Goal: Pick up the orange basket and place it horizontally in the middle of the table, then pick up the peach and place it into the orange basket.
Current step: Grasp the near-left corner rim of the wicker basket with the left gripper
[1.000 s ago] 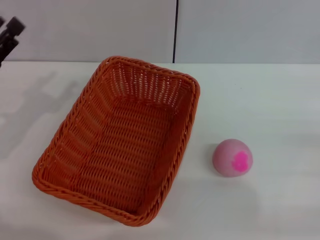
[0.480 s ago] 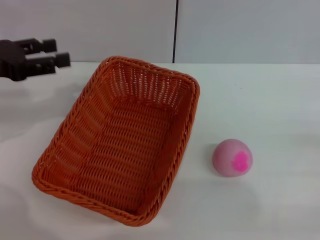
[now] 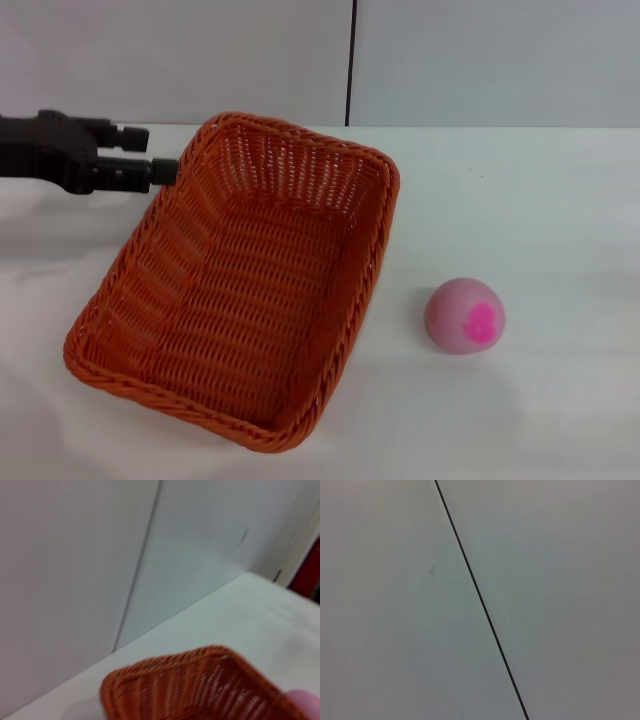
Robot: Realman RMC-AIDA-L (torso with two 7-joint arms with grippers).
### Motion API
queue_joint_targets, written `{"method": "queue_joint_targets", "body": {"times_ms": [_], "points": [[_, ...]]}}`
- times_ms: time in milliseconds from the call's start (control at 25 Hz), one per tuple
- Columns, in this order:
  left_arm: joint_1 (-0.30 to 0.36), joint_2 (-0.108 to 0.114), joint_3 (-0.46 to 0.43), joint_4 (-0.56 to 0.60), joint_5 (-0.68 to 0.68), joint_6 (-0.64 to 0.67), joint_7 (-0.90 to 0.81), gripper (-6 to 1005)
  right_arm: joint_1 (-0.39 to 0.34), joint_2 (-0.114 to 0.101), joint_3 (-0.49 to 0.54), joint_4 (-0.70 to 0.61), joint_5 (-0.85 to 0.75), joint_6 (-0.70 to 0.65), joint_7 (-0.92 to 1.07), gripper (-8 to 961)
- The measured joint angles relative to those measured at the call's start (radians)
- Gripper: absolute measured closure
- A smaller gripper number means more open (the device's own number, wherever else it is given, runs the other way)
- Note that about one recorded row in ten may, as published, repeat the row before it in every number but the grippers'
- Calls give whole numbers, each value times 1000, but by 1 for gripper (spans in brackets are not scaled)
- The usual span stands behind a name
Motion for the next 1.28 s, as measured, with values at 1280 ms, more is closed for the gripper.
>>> {"method": "queue_joint_targets", "body": {"times_ms": [1280], "points": [[86, -37, 236, 25, 54, -254, -297, 298, 1, 0, -7, 0, 0, 3, -2, 352]]}}
